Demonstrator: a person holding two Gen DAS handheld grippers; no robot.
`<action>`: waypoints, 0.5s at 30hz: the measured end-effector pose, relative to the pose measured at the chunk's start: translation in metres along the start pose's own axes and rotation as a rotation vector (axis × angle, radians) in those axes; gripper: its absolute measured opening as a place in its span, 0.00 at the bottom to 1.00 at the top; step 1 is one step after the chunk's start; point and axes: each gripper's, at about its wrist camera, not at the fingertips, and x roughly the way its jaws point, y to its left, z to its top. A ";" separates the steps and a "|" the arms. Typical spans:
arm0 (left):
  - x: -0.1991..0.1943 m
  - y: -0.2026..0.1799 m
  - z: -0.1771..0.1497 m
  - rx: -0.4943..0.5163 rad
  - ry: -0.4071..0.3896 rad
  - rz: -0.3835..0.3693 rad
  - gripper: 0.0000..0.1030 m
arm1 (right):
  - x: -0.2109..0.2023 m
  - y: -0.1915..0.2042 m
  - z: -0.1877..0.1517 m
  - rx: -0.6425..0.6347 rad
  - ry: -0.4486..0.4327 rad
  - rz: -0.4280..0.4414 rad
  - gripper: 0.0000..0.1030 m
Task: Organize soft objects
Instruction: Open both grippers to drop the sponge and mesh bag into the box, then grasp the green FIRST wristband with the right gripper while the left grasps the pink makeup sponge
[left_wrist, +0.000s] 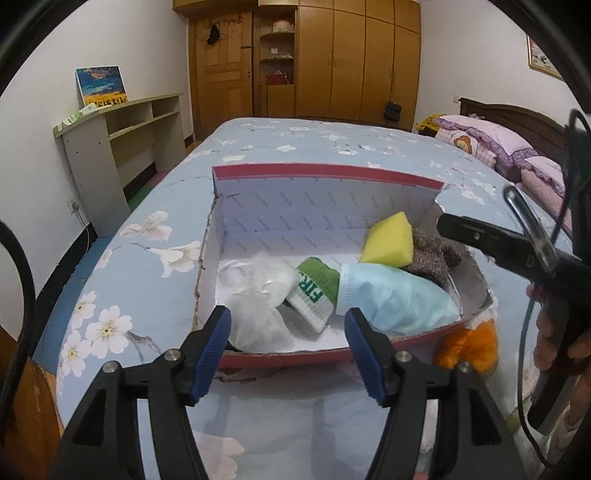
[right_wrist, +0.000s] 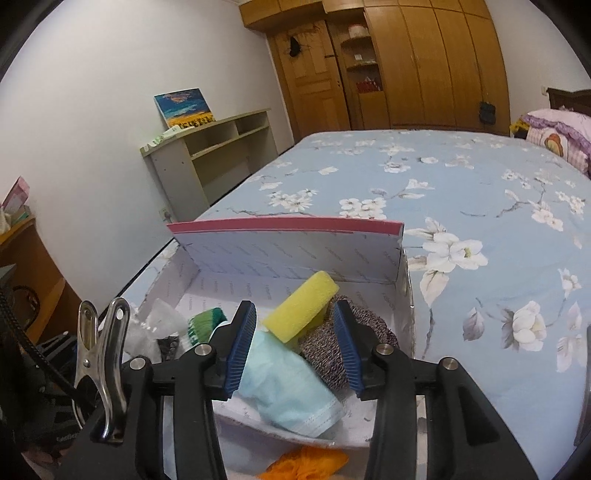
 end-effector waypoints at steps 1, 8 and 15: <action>-0.002 0.000 0.001 0.001 -0.006 0.005 0.66 | -0.002 0.001 0.000 -0.001 -0.002 0.002 0.43; -0.013 0.003 0.004 -0.013 -0.023 0.014 0.66 | -0.017 0.003 -0.007 -0.007 -0.002 -0.001 0.43; -0.026 -0.005 -0.004 -0.001 -0.019 -0.016 0.66 | -0.036 -0.005 -0.027 0.027 0.024 -0.023 0.43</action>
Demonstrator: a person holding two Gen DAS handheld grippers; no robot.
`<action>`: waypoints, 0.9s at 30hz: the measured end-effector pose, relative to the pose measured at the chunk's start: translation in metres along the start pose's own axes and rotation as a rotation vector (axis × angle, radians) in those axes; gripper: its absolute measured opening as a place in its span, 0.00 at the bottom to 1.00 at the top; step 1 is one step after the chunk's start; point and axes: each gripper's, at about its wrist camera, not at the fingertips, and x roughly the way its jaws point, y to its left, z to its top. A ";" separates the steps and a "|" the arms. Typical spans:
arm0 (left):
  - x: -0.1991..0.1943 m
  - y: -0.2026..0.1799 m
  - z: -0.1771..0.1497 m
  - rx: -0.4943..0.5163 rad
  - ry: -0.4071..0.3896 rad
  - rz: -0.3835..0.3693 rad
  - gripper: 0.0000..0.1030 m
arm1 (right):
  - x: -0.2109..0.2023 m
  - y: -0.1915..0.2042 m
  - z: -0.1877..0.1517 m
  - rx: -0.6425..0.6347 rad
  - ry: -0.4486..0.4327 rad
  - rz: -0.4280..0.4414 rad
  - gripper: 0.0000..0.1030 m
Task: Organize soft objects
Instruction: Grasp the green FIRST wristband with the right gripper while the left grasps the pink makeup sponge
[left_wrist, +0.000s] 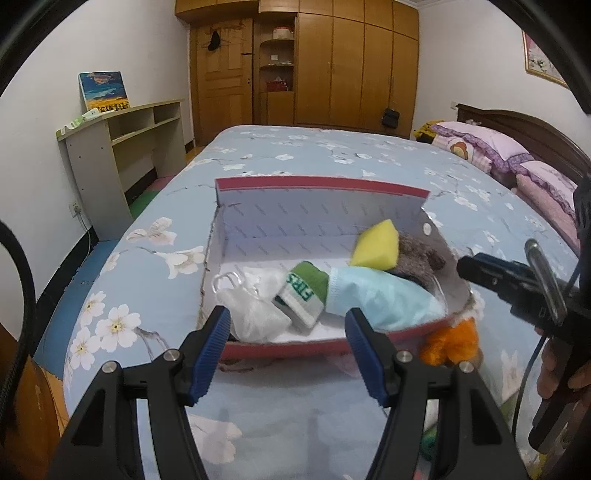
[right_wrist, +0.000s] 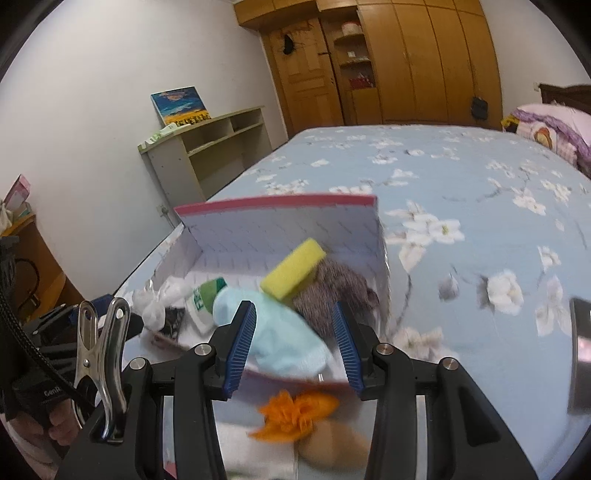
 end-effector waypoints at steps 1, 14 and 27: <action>-0.002 -0.002 -0.002 -0.001 0.001 -0.005 0.66 | -0.002 -0.002 -0.003 0.006 0.003 -0.001 0.43; -0.018 -0.020 -0.035 -0.004 0.065 -0.067 0.66 | -0.043 -0.013 -0.050 0.028 0.032 -0.040 0.43; -0.026 -0.036 -0.074 0.011 0.167 -0.138 0.66 | -0.067 -0.004 -0.086 0.043 0.044 -0.042 0.43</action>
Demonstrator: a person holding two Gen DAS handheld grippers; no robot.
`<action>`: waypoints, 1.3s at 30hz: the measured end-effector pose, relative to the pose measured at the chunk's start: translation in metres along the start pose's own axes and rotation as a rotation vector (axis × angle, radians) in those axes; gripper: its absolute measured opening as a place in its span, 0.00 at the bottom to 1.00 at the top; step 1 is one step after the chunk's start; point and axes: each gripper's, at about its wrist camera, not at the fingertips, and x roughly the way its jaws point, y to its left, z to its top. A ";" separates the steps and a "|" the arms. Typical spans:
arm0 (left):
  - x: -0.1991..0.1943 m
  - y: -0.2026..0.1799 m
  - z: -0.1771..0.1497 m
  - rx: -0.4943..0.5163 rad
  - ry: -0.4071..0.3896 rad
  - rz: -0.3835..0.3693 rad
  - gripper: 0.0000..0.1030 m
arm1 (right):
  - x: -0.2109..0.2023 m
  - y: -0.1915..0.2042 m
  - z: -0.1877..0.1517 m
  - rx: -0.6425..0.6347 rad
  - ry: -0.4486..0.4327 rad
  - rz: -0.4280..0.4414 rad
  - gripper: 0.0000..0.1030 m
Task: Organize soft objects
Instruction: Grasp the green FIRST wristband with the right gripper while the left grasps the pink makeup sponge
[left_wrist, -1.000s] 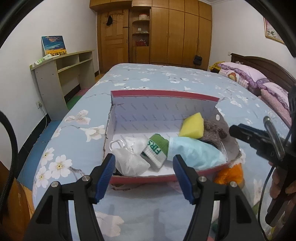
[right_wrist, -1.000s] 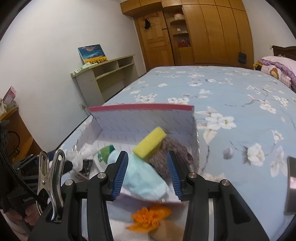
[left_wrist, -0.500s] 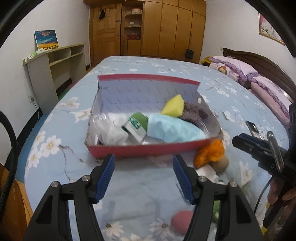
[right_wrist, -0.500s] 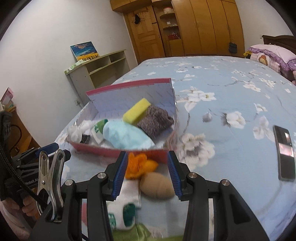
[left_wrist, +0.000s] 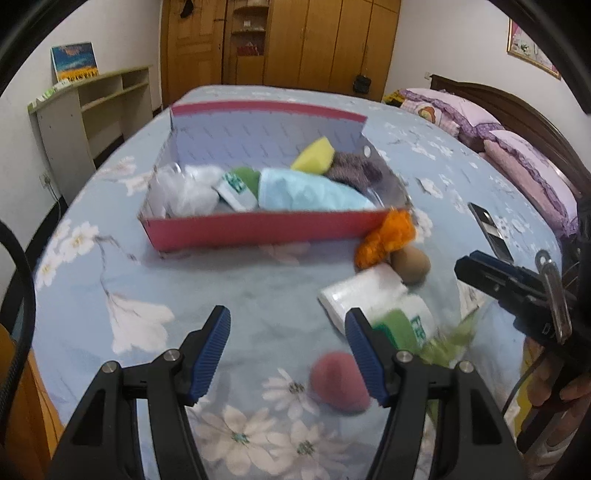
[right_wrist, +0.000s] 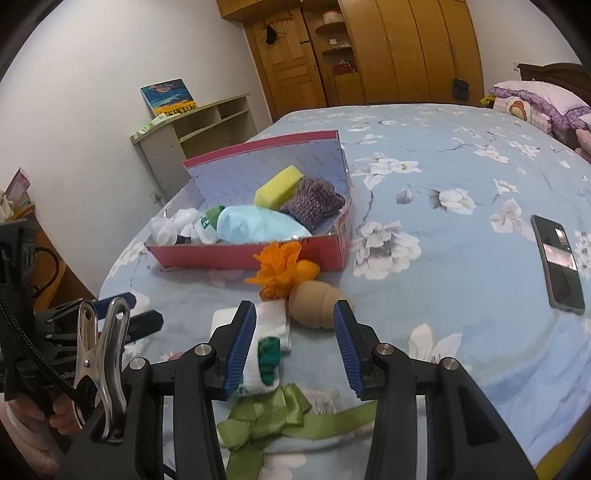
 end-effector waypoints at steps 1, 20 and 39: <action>0.000 -0.001 -0.003 -0.004 0.008 -0.009 0.66 | -0.002 0.000 -0.002 0.000 -0.001 -0.001 0.43; 0.021 -0.029 -0.033 0.014 0.100 -0.024 0.64 | -0.010 -0.013 -0.023 0.048 -0.006 0.003 0.43; 0.002 0.000 -0.028 -0.043 0.050 0.023 0.41 | -0.002 0.003 -0.033 0.020 0.027 0.042 0.43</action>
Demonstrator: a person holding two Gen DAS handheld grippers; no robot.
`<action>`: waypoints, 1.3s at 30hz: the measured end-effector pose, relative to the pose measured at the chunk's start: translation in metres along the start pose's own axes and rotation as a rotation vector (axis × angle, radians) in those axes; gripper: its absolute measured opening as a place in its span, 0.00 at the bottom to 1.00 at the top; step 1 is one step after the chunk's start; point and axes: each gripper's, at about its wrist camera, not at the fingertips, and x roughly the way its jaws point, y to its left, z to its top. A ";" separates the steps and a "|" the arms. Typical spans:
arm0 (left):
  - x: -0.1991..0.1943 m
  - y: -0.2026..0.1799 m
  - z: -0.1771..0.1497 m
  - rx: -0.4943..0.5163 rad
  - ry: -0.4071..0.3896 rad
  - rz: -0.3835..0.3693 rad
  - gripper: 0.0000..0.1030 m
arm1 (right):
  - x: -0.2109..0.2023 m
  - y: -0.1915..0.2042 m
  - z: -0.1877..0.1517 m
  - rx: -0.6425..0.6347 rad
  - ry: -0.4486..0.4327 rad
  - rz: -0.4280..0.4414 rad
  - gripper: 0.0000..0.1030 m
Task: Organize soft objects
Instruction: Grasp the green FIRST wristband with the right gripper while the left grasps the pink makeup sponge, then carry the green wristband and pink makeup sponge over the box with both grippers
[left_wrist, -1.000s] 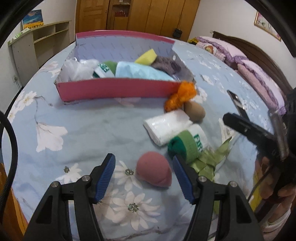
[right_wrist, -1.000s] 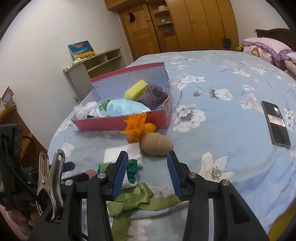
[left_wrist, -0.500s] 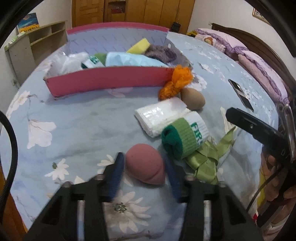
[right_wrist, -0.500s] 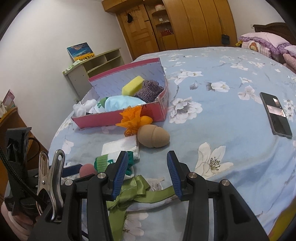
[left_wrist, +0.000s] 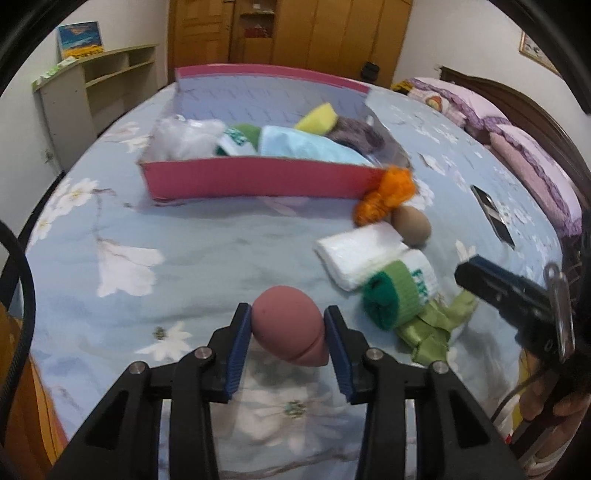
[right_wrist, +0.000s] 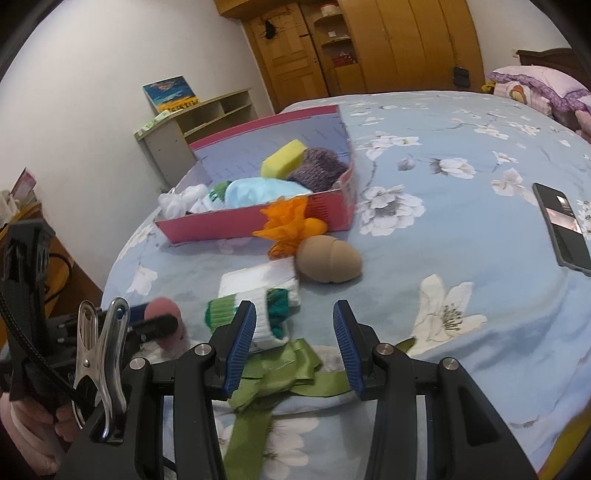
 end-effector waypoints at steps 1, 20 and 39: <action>-0.003 0.004 0.000 -0.007 -0.008 0.009 0.41 | 0.001 0.002 0.000 -0.003 0.005 0.004 0.43; -0.012 0.051 -0.007 -0.103 -0.047 0.021 0.41 | 0.048 0.049 -0.012 -0.155 0.139 -0.097 0.60; -0.023 0.048 -0.008 -0.096 -0.081 0.000 0.41 | 0.027 0.049 -0.011 -0.149 0.064 -0.050 0.30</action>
